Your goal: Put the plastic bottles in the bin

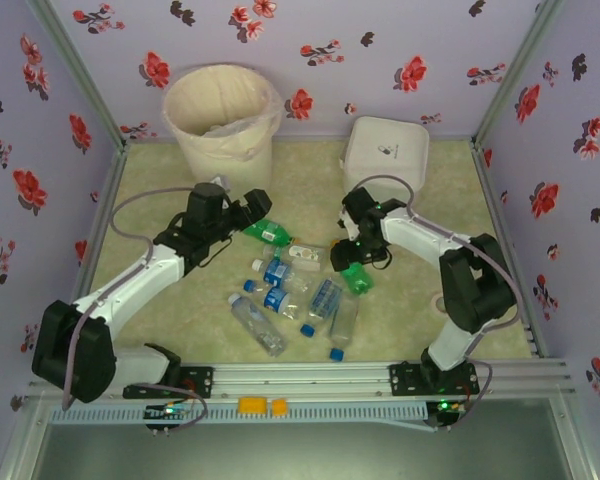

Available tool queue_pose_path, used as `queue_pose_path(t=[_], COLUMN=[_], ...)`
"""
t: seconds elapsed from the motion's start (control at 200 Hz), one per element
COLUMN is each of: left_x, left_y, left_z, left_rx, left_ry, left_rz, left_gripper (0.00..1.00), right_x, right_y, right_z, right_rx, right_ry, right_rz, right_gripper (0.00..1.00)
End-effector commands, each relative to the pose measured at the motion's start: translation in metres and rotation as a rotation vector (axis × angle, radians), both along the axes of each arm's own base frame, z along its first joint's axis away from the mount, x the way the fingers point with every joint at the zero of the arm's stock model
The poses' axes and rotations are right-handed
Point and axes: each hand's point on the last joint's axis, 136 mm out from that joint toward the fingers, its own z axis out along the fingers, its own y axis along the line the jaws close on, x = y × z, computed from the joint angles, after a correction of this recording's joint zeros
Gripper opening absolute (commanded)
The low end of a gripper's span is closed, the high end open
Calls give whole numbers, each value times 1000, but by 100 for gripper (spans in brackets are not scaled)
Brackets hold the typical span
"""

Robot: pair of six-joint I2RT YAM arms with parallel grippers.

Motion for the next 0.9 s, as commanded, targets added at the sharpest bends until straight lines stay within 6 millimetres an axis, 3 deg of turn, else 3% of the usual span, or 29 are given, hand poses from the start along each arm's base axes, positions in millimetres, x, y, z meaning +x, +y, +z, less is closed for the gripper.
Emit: queue_pose_path(t=[0.0,0.18,0.41,0.675,0.895], left_x=[12,15,15,6,-12], left_y=[-8,-23,-32,-45,-75], left_z=[24,23,21,23,24], left_rx=[-14,-11,-5,13,39], left_ry=[-52,-54,-57,-94,-140], left_rz=[12,-19,-44,-138,-329], left_gripper=[100,100,100,100,100], right_x=[0,3,11,31,52], right_y=[-4,-8,-10,3,11], right_z=[-18,-30,-20,30,86], right_rx=[-35,-69,-54,175,399], right_ry=[11,15,-17,-142,-242], right_rz=[-20,-34,-83,-239,-359], right_gripper=[77,73,61,51,46])
